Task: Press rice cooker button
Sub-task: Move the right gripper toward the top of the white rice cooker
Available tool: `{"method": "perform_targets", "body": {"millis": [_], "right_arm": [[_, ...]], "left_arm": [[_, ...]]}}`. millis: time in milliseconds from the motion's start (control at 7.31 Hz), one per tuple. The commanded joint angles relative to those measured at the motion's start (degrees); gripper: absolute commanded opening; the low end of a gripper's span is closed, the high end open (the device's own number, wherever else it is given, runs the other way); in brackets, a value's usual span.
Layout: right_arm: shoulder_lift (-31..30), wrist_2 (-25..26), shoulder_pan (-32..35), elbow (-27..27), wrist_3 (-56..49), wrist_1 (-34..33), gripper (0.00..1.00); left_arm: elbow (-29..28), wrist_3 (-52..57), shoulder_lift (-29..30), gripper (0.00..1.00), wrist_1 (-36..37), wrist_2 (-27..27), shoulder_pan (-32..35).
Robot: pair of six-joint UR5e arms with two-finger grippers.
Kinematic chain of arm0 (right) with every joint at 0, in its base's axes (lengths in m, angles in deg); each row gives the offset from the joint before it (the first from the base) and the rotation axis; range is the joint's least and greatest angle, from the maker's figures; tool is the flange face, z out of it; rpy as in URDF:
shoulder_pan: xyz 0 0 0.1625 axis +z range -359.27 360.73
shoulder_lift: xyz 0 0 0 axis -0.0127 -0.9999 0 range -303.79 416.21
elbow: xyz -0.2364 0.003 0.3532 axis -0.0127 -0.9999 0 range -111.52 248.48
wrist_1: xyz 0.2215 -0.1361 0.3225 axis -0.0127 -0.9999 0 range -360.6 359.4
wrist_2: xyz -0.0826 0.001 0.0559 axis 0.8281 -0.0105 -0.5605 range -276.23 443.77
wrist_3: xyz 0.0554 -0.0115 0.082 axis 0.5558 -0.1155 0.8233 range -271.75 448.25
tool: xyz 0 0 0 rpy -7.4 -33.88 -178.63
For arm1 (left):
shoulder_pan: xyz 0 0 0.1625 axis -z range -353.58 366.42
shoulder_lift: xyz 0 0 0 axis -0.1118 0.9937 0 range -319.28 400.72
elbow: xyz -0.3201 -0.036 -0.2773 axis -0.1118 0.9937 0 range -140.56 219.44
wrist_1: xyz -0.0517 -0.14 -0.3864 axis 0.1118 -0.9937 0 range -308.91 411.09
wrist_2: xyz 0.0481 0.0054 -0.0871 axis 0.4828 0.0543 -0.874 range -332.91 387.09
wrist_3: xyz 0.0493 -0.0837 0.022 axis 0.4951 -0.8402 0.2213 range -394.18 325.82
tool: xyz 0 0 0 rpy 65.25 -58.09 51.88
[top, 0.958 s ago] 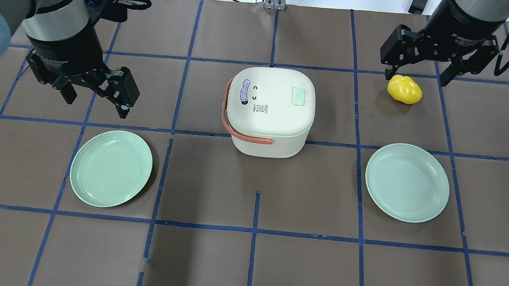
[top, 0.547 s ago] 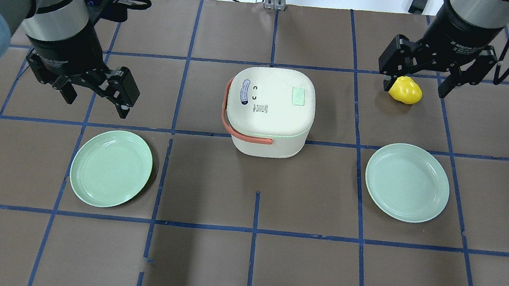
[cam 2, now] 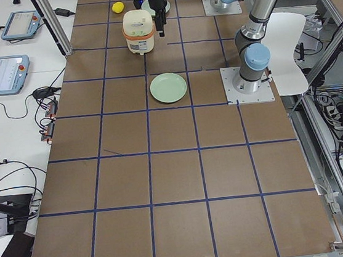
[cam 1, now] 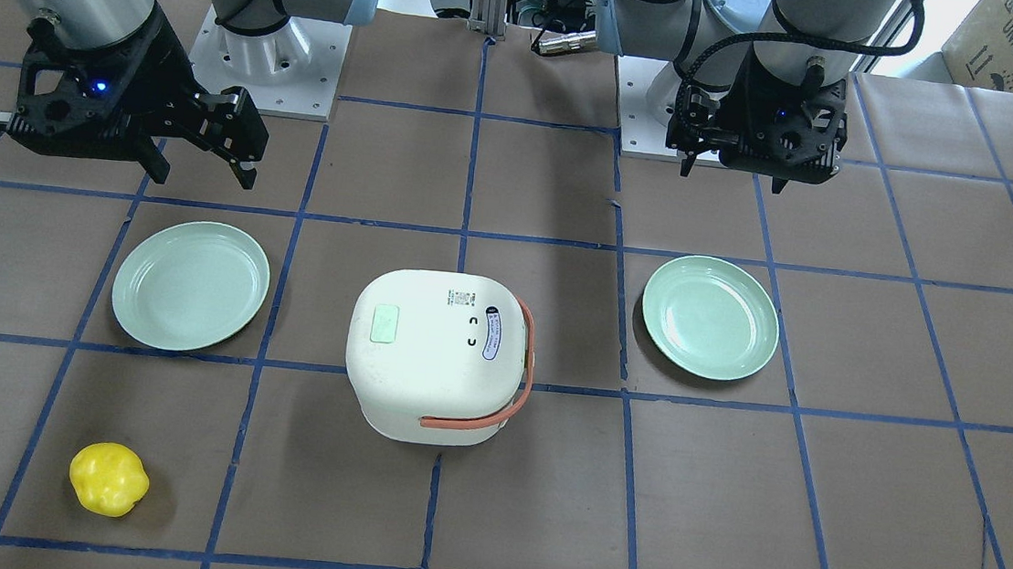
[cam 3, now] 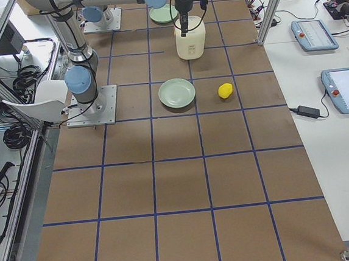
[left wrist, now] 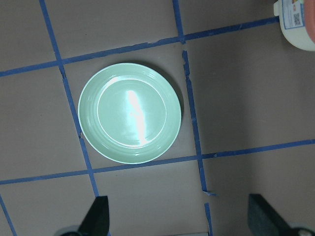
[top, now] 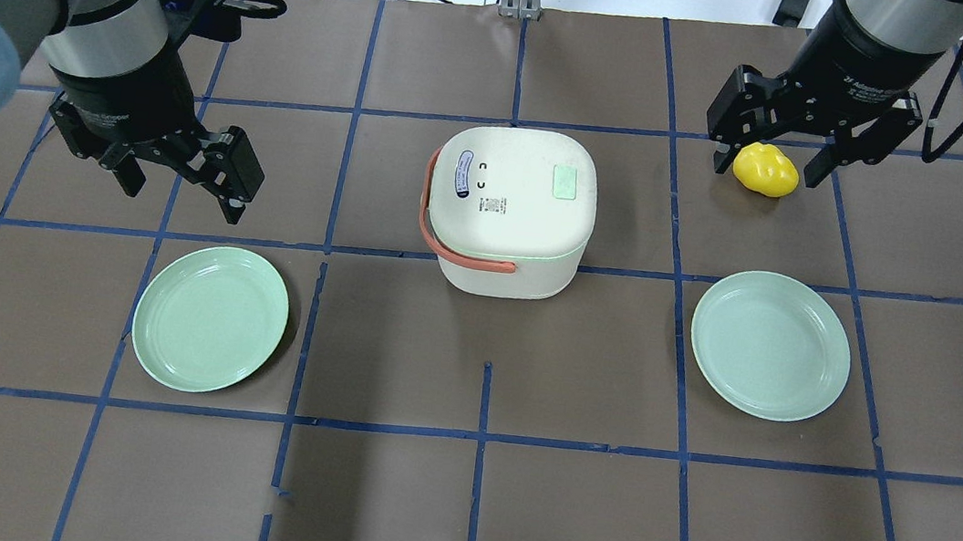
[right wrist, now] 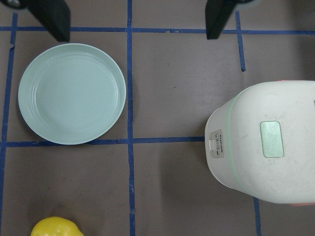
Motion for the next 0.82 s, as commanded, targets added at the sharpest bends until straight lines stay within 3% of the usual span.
{"method": "perform_targets", "body": {"millis": [0, 137, 274, 684], "right_arm": [[0.07, -0.19, 0.0, -0.17, 0.01, -0.26, 0.4], [0.07, -0.19, 0.0, -0.17, 0.01, -0.35, 0.15], [0.16, -0.19, 0.0, -0.17, -0.07, -0.53, 0.04], [1.47, -0.19, 0.26, -0.17, 0.28, -1.84, 0.05]], "left_arm": [[0.0, -0.09, 0.0, 1.0, -0.06, -0.07, 0.0], [0.0, 0.0, 0.0, 1.0, -0.06, 0.02, 0.0], [0.0, 0.0, 0.0, 1.0, -0.06, -0.07, 0.0], [0.0, 0.0, 0.08, 1.0, -0.06, -0.07, 0.0]]}}
